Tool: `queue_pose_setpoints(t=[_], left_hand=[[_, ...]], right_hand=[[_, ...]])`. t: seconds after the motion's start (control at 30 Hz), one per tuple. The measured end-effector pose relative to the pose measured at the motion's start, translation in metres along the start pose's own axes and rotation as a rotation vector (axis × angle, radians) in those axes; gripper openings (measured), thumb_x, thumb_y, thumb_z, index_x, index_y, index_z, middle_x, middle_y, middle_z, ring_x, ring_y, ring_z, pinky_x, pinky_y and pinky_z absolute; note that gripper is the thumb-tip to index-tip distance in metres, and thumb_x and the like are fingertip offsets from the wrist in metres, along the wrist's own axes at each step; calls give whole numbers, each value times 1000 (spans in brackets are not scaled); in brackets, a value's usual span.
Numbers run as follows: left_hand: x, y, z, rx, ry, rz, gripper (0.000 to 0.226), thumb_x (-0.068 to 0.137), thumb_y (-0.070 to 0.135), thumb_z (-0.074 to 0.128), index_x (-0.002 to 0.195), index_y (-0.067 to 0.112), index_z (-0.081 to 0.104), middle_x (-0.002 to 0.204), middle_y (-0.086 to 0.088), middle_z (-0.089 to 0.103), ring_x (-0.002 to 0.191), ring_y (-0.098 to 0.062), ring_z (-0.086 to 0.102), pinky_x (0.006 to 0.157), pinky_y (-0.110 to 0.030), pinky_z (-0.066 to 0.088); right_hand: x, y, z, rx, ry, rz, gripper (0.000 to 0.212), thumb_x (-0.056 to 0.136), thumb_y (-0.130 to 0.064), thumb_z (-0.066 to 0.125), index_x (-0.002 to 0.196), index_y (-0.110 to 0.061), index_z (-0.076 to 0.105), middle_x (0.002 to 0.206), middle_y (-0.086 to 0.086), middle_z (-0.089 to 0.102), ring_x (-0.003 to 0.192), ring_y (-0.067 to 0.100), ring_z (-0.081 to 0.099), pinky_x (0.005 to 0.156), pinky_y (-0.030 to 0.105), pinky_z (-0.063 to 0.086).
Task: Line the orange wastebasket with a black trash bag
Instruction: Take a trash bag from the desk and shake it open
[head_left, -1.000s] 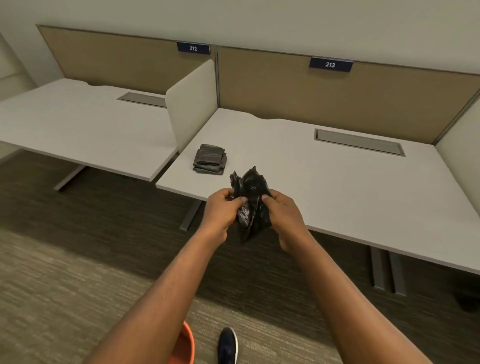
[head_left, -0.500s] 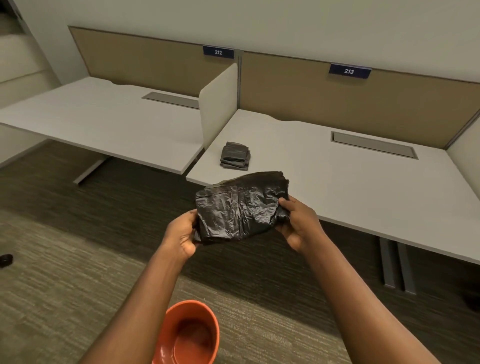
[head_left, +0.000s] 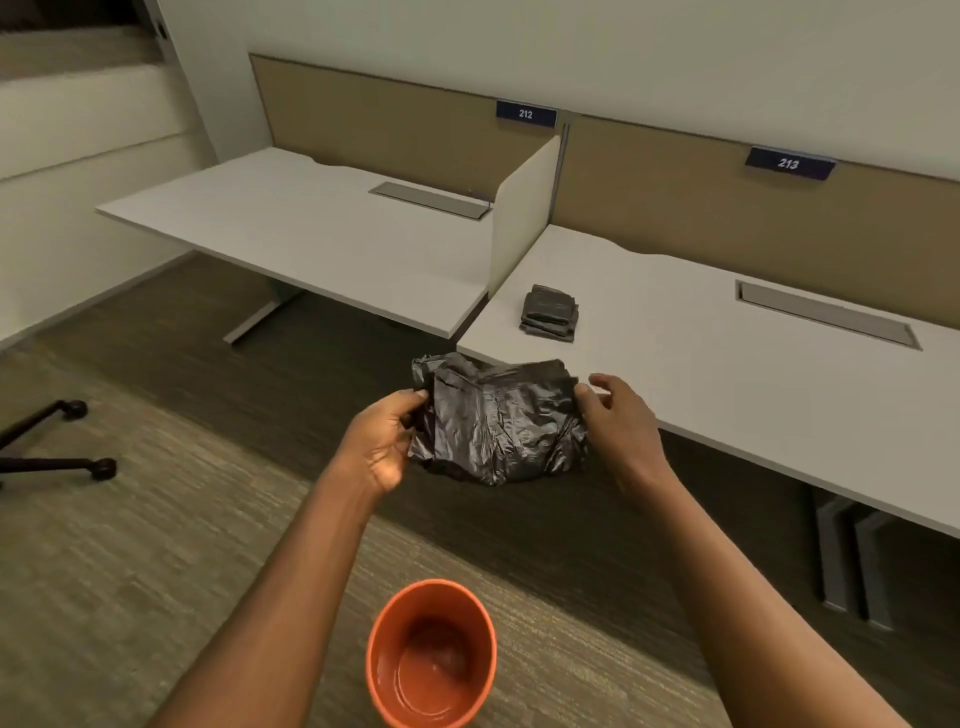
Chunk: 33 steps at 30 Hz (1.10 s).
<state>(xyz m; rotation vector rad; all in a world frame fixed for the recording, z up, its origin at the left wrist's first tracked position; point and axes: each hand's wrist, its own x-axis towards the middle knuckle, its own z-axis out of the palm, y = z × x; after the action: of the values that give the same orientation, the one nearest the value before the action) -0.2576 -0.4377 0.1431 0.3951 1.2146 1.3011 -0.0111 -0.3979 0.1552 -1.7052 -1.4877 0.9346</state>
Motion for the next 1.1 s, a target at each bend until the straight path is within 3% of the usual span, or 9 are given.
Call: queue_pose_setpoints(t=[0.1,0.27,0.43,0.6,0.73,0.83,0.9,1.0,1.1], left_hand=[[-6,10,2,50,-69,60,7,93,10,62,99,8,66,84,-8,71,74,-20,67,69,-33,54],[-15,10,27,308,-136,133,10,88,18,72,96,12,71,91,-7,76,86,-21,74,74,-37,60],[-25,8,31,253,-53,178,19,81,27,79,92,14,68,90,-8,75,73,-18,73,60,-29,57],[-36,-6,18,143,288,249,15,92,20,66,104,11,63,76,-5,69,48,-8,62,45,-24,52],[-49,-48,10,26,330,44,14,93,13,58,105,6,60,68,-6,62,44,-12,55,39,-24,43],[-59,-84,5,41,360,-132,29,91,15,59,117,1,59,82,-10,61,68,-21,61,54,-30,50],[-62,-98,-2,258,470,-22,67,88,14,66,147,10,35,126,-18,56,109,-29,60,83,-40,54],[-67,-95,-7,597,219,317,98,82,21,73,156,39,11,161,-7,23,145,-27,31,108,-47,41],[-74,-83,5,673,-185,319,94,80,25,76,155,42,22,152,9,39,138,-11,39,109,-40,42]], right_hand=[[-14,-19,15,-75,-33,-191,58,95,-51,60,142,-20,51,131,2,63,111,16,63,94,40,56],[-34,-46,42,403,-595,87,51,89,-56,65,119,-15,67,107,5,78,96,19,76,84,36,60],[-34,-36,41,586,-413,226,23,95,-26,66,113,-12,69,97,5,80,97,23,74,85,36,58],[-28,-33,26,760,-247,335,22,95,-14,65,117,-11,65,110,10,76,97,22,75,84,37,62],[-27,-35,16,873,-151,322,25,95,-10,65,119,-10,60,112,10,72,97,23,72,72,32,61],[-27,-38,10,807,-117,248,18,95,-11,66,112,-10,65,103,7,75,93,21,74,77,33,62],[-29,-44,5,750,-111,198,15,94,-13,68,109,-13,68,96,3,78,85,18,77,70,29,63],[-29,-56,-3,752,-149,215,20,91,-12,71,111,-11,67,97,5,78,76,14,78,62,26,61],[-26,-72,-10,851,-186,316,25,88,-4,73,112,-3,66,103,12,76,82,21,78,62,28,63]])
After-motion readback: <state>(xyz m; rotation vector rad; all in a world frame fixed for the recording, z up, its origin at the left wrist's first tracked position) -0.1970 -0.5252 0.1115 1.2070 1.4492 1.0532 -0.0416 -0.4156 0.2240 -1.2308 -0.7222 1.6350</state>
